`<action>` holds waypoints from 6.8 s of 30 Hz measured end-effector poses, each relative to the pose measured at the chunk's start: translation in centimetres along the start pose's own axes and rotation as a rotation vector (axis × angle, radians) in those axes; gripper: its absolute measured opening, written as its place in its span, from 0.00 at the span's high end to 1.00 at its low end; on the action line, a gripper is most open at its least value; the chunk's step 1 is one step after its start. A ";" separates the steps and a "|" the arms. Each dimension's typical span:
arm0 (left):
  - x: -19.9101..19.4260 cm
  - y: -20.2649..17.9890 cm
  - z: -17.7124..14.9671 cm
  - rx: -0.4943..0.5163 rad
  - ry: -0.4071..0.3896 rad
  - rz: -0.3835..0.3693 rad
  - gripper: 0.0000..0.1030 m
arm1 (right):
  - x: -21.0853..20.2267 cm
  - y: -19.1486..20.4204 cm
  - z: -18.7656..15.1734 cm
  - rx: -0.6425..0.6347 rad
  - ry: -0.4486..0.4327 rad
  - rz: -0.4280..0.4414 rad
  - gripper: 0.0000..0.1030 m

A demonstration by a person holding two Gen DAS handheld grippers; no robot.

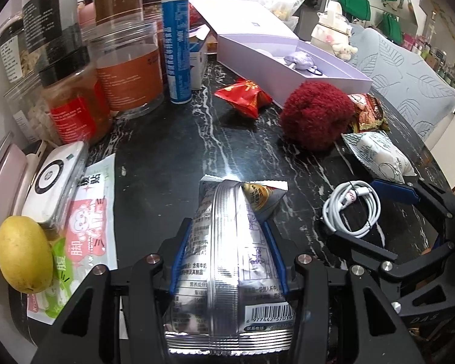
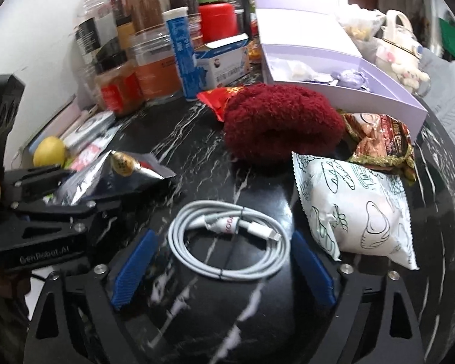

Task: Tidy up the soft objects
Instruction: 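Lift the white USB cable with the right tool while the left tool holds the foil bag, then carry the foil bag with the left tool while the right tool carries the cable over the lavender box, then lower and release the cable with the right tool while the left tool releases the foil bag into the box, then withdraw both open tools from the box back toward the pile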

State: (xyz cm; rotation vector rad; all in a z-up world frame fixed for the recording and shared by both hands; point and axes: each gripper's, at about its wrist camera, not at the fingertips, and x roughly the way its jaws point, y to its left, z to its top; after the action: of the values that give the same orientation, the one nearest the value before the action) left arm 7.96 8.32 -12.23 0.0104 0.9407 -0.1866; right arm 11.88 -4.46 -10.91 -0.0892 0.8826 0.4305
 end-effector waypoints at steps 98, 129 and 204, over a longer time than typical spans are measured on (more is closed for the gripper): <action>-10.4 -7.2 19.4 0.148 -0.457 -0.037 0.56 | -15.1 -8.2 15.0 -0.074 -0.456 -0.089 0.22; 2.7 -6.6 29.9 0.116 -0.368 -0.031 0.56 | -4.1 -16.3 24.7 -0.017 -0.392 -0.092 0.22; 11.6 -7.9 29.1 0.177 -0.042 0.138 0.23 | 3.4 -18.5 24.1 0.023 -0.109 -0.205 0.14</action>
State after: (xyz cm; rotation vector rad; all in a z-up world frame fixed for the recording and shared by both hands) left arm 36.68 -3.90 -3.81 0.2339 0.8759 -0.1411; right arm 38.77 -14.14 0.02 -0.1329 0.7626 0.2317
